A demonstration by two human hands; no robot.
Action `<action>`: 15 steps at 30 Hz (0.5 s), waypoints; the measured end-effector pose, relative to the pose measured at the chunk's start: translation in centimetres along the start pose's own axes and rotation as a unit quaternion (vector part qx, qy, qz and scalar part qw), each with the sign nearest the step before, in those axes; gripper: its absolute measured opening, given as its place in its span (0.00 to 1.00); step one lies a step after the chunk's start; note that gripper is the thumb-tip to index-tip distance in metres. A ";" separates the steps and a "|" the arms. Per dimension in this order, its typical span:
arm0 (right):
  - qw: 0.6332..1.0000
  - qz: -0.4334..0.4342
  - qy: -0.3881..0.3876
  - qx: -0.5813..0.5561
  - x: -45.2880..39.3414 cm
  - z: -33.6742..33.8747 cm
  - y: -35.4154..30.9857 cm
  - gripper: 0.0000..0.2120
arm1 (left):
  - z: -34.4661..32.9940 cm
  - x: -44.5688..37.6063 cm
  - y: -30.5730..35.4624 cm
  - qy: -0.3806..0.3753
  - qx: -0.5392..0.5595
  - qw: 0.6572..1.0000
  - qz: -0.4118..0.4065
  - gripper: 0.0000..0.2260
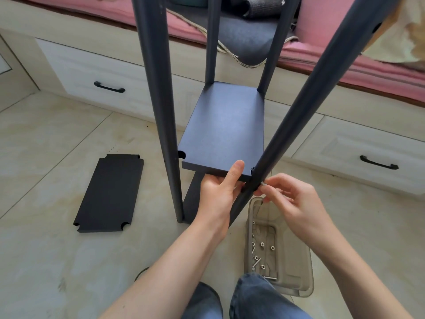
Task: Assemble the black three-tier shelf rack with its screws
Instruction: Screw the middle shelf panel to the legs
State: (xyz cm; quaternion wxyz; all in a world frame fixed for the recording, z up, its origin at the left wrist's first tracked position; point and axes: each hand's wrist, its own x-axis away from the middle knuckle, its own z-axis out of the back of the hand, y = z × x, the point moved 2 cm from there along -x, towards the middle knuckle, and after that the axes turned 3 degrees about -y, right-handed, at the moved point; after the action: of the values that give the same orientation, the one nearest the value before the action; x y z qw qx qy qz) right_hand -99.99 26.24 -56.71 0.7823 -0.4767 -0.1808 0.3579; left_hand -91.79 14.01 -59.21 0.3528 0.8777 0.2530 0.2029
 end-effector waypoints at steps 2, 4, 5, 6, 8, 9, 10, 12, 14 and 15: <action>1.000 -0.003 -0.020 -0.006 -0.4 0.4 0.0 0.07 | 0.0 0.0 0.1 -0.003 0.000 1.000 0.001 0.07; 0.999 -0.008 -0.041 -0.012 -0.7 0.8 0.0 0.06 | 0.0 0.0 0.1 -0.004 0.000 1.000 0.006 0.08; 0.999 -0.011 -0.049 -0.014 -0.9 1.0 0.1 0.05 | 0.0 0.0 0.1 -0.003 -0.002 1.000 0.008 0.08; 0.998 -0.015 -0.054 -0.015 -1.0 1.1 0.1 0.05 | 0.0 0.0 0.1 -0.003 -0.004 1.000 0.010 0.08; 0.999 -0.020 -0.045 -0.018 -1.2 1.4 0.2 0.05 | 0.0 0.0 0.0 -0.002 -0.009 1.000 0.013 0.06; 0.999 -0.020 -0.031 -0.021 -1.2 1.5 0.1 0.04 | 0.0 0.0 0.0 -0.001 -0.010 1.000 0.014 0.05; 1.000 -0.018 -0.013 -0.022 -1.2 1.6 0.0 0.04 | 0.0 0.0 0.0 -0.001 -0.011 1.000 0.015 0.05; 1.000 -0.005 0.016 -0.018 -1.2 1.7 -0.1 0.06 | 0.0 0.0 0.0 -0.002 -0.014 1.000 0.017 0.06; 0.999 0.018 0.034 -0.010 -0.8 1.5 -0.3 0.07 | 0.0 0.0 0.1 -0.003 -0.016 1.000 0.019 0.06; 0.999 0.028 0.043 -0.006 -0.6 1.2 -0.4 0.08 | 0.0 0.0 0.1 -0.002 -0.015 1.000 0.020 0.06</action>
State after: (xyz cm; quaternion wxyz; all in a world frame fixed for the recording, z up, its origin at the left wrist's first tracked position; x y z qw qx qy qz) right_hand -101.02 26.39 -55.75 0.7758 -0.5014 -0.1362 0.3579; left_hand -91.76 13.95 -59.14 0.3623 0.8776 0.2320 0.2116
